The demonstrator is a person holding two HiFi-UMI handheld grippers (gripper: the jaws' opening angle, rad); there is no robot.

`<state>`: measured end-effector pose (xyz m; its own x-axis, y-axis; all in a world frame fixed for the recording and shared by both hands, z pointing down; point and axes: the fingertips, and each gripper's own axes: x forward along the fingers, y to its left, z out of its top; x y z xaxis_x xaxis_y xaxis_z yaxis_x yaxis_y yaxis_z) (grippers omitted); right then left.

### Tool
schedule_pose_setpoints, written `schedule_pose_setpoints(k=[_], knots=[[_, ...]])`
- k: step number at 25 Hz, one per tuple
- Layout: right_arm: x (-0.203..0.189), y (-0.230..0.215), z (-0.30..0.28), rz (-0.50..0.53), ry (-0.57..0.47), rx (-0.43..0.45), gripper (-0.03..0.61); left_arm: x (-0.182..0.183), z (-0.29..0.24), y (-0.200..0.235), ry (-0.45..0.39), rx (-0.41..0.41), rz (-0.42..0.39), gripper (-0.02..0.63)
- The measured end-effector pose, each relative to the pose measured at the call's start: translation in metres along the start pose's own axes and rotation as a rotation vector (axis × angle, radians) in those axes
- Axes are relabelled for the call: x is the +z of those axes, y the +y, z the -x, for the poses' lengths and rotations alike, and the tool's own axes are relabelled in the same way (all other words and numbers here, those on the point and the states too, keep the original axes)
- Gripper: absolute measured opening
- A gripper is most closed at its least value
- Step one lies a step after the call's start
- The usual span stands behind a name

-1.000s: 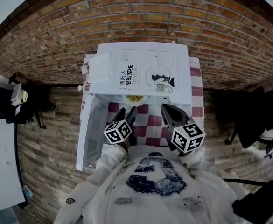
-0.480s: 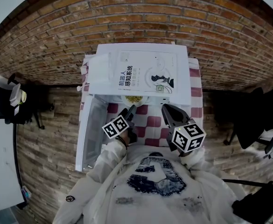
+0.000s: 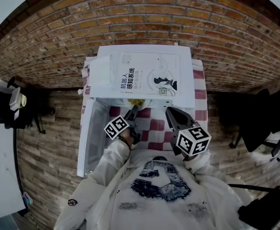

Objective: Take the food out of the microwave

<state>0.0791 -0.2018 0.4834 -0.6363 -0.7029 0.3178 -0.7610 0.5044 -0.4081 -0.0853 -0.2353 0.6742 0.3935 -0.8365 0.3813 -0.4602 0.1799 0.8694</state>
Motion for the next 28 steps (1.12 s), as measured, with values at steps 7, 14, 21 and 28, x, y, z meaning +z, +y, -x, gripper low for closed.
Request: schedule_pose_setpoints(k=[7,14,21,28], knots=[[-0.001,-0.003,0.001,-0.014,0.001,-0.004,0.014,-0.003,-0.007,0.003,0.003,-0.034,0.099,0.294],[-0.002,-0.005,0.002,-0.023,0.001,-0.005,0.014,-0.005,-0.012,0.003,0.013,-0.040,0.120,0.273],[-0.003,-0.006,0.003,-0.035,-0.002,-0.006,0.014,-0.008,-0.018,-0.001,0.031,-0.047,0.114,0.242],[-0.003,-0.008,0.003,-0.051,-0.006,-0.007,0.014,-0.009,-0.022,0.002,0.045,-0.045,0.123,0.210]])
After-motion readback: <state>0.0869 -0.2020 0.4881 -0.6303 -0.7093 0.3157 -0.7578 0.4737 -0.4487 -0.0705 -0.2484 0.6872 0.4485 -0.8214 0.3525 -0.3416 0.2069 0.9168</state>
